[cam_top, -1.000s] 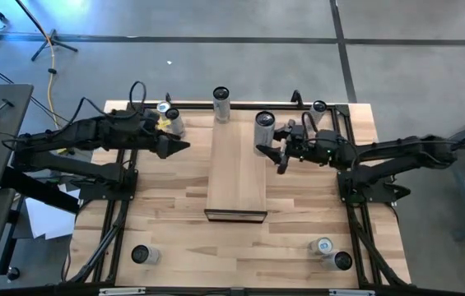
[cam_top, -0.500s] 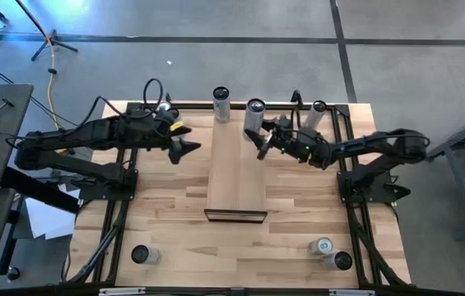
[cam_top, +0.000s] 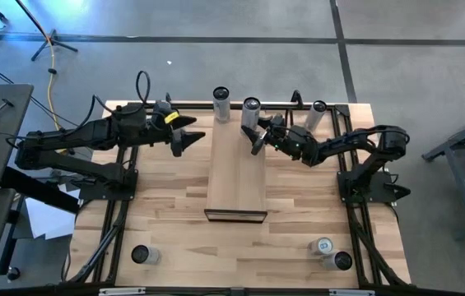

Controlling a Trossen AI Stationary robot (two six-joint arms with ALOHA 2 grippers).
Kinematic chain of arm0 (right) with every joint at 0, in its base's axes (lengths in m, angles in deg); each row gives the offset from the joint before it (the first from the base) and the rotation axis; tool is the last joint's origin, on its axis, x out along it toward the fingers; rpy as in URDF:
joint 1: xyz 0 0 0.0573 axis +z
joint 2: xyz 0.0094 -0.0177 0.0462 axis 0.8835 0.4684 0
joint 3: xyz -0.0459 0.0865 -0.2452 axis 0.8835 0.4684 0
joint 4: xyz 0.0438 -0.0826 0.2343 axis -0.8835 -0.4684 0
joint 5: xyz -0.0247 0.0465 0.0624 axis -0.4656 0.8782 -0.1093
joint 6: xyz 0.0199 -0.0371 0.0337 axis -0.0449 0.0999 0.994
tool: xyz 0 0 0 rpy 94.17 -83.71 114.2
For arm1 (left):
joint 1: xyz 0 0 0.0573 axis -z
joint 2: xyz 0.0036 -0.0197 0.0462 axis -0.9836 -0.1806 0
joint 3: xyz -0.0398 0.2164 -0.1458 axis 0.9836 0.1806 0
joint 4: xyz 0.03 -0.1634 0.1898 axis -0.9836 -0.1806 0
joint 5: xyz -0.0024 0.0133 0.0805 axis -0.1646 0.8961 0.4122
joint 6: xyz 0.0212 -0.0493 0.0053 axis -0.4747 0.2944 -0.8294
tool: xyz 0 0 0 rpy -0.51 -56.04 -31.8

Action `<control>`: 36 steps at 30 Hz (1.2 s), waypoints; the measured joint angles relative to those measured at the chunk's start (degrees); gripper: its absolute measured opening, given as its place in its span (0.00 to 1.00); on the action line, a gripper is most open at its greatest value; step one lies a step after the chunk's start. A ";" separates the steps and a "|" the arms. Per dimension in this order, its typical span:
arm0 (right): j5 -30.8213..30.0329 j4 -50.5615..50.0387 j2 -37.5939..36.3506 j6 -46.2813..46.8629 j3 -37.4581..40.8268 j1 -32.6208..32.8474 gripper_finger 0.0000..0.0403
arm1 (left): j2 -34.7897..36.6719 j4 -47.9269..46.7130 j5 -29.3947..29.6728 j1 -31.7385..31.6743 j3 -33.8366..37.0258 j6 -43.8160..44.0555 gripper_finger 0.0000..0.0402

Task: Place canned beverage on shelf
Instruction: Put the white pink soda can on the shelf aligned with the white pink soda can

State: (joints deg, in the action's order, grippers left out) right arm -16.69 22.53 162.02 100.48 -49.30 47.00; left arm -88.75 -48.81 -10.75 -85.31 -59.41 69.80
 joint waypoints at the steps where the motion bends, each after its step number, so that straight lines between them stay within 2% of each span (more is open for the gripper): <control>1: 0.00 -0.26 0.00 -0.69 0.01 -0.17 0.63 | 0.00 0.26 0.02 0.00 0.00 0.17 0.86; 27: 0.21 -4.18 -0.07 -0.71 -0.06 -0.70 0.63 | -0.01 3.14 0.00 0.12 -0.02 1.48 0.86; 36: 0.18 -4.59 -0.11 4.19 -0.06 -1.07 0.63 | 0.00 3.11 0.00 0.13 -0.02 1.48 0.86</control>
State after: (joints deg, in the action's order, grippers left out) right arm -16.51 17.94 161.92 104.68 -49.36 45.93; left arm -88.75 -45.70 -10.75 -85.18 -59.43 71.28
